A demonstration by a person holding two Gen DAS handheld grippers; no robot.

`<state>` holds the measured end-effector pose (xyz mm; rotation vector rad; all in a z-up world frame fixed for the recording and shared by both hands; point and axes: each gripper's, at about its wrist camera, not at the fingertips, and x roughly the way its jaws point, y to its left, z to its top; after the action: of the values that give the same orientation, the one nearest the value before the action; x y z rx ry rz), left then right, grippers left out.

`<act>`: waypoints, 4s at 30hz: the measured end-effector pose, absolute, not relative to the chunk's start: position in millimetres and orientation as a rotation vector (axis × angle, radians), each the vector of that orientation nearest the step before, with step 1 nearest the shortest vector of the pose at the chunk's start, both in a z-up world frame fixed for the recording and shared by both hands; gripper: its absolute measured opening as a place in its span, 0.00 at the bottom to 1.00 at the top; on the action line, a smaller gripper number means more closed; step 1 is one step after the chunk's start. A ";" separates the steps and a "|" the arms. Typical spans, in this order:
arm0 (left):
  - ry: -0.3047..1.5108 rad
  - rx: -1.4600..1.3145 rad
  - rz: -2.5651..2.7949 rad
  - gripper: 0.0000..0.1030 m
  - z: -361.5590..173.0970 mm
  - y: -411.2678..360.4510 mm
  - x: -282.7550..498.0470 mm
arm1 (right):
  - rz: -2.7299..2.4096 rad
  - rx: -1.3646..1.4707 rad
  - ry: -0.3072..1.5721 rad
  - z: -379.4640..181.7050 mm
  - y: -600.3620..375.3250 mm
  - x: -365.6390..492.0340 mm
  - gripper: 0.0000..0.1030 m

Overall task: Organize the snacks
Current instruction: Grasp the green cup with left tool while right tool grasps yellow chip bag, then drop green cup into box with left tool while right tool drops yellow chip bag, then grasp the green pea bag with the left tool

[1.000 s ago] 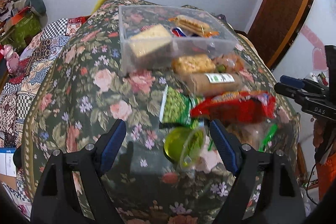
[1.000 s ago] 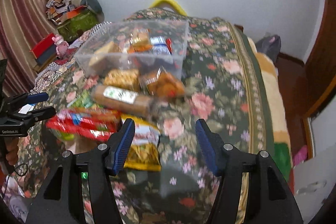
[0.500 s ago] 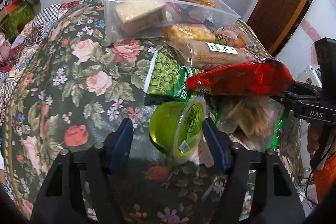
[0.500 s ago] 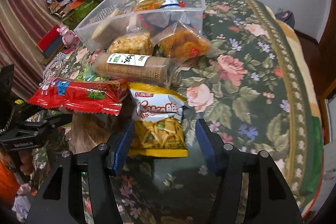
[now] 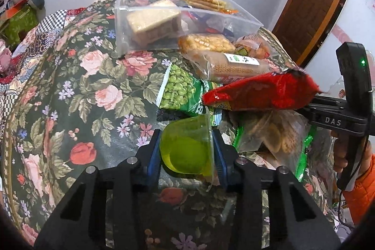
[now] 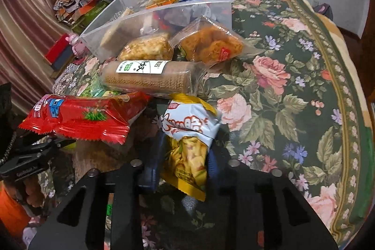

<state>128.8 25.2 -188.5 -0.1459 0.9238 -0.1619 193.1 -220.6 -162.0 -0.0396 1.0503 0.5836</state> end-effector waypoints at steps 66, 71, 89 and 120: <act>0.789 -0.089 0.036 0.39 -126.3 65.3 329.6 | 0.534 -0.197 0.857 -105.0 -155.4 323.0 0.19; 0.786 -0.106 0.052 0.43 -121.7 66.2 326.0 | 0.538 -0.200 0.866 -103.4 -156.9 316.9 0.21; 0.760 -0.007 -0.056 0.60 -95.6 36.6 243.8 | 0.590 -0.176 0.795 -68.0 -182.2 266.3 0.49; 0.940 -0.097 -0.199 0.56 -183.8 32.1 189.9 | 0.570 -0.229 0.972 -142.5 -181.3 271.5 0.79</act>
<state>189.9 32.1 -183.8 -0.0966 0.9398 -0.1992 271.5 -181.3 -142.5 -0.2289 0.9724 0.5696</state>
